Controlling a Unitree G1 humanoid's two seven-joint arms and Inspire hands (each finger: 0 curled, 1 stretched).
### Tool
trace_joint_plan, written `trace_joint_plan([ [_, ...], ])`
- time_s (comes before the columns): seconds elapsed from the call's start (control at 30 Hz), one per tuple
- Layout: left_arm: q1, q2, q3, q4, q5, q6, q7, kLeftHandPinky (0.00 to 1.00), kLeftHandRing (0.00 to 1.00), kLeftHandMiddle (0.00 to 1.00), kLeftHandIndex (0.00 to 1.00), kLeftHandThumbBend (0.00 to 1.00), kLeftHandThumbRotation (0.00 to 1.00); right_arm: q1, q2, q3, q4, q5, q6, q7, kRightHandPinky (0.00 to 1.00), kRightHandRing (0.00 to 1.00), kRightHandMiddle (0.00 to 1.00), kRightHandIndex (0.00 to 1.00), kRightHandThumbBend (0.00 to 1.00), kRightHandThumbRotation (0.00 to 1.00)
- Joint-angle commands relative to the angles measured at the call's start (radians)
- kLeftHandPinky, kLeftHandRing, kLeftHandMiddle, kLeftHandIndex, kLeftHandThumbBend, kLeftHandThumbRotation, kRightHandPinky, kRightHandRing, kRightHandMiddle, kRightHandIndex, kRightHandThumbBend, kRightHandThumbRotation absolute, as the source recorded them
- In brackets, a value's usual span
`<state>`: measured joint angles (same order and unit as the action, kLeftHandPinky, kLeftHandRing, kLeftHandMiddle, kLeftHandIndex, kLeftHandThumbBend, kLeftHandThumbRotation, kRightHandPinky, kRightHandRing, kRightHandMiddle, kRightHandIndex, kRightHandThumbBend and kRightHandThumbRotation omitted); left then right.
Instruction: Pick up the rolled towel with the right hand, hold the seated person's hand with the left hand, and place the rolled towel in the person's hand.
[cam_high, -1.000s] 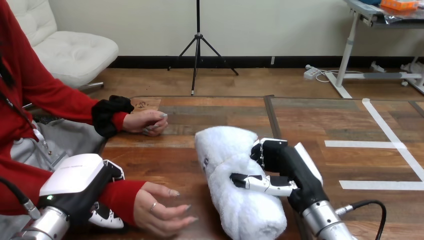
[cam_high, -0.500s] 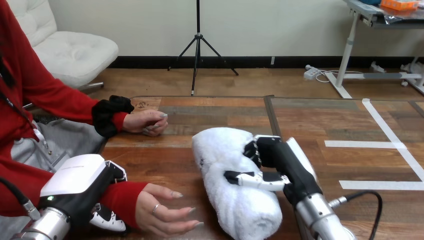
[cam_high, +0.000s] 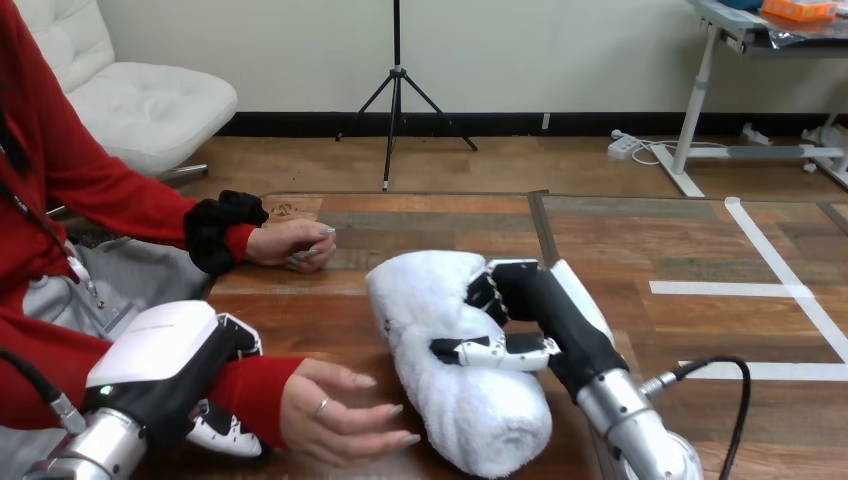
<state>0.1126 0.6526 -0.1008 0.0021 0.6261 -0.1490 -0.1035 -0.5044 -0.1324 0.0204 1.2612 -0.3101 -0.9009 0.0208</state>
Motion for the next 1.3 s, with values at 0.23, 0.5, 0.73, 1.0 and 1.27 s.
trace_joint_plan([
  [0.23, -0.138, -0.069, 0.032, -0.245, -0.080, -0.029, -0.011, 0.26, 0.29, 0.34, 0.34, 0.87, 0.00, -0.186, -0.003, 0.054, 0.023, -0.063, 0.033, -0.099, 0.30, 0.35, 0.42, 0.41, 0.76, 0.00],
  [0.5, -0.155, -0.078, 0.023, -0.241, -0.073, -0.025, -0.025, 0.25, 0.29, 0.34, 0.34, 0.88, 0.00, -0.187, 0.013, 0.063, 0.025, -0.072, 0.022, -0.112, 0.29, 0.34, 0.41, 0.41, 0.77, 0.00],
  [0.73, -0.170, -0.095, 0.015, -0.240, -0.057, -0.014, -0.035, 0.25, 0.29, 0.34, 0.34, 0.88, 0.00, -0.186, 0.020, 0.084, 0.022, -0.088, 0.003, -0.139, 0.28, 0.32, 0.39, 0.41, 0.77, 0.00],
  [1.0, -0.186, -0.106, 0.007, -0.234, -0.048, -0.008, -0.044, 0.25, 0.28, 0.34, 0.34, 0.89, 0.00, -0.180, 0.026, 0.097, 0.015, -0.090, -0.015, -0.148, 0.27, 0.32, 0.40, 0.41, 0.76, 0.00],
  [1.27, -0.206, -0.111, 0.000, -0.197, -0.046, -0.026, -0.046, 0.24, 0.28, 0.34, 0.34, 0.88, 0.00, -0.166, 0.029, 0.106, -0.004, -0.085, -0.049, -0.156, 0.27, 0.33, 0.41, 0.41, 0.76, 0.00],
])
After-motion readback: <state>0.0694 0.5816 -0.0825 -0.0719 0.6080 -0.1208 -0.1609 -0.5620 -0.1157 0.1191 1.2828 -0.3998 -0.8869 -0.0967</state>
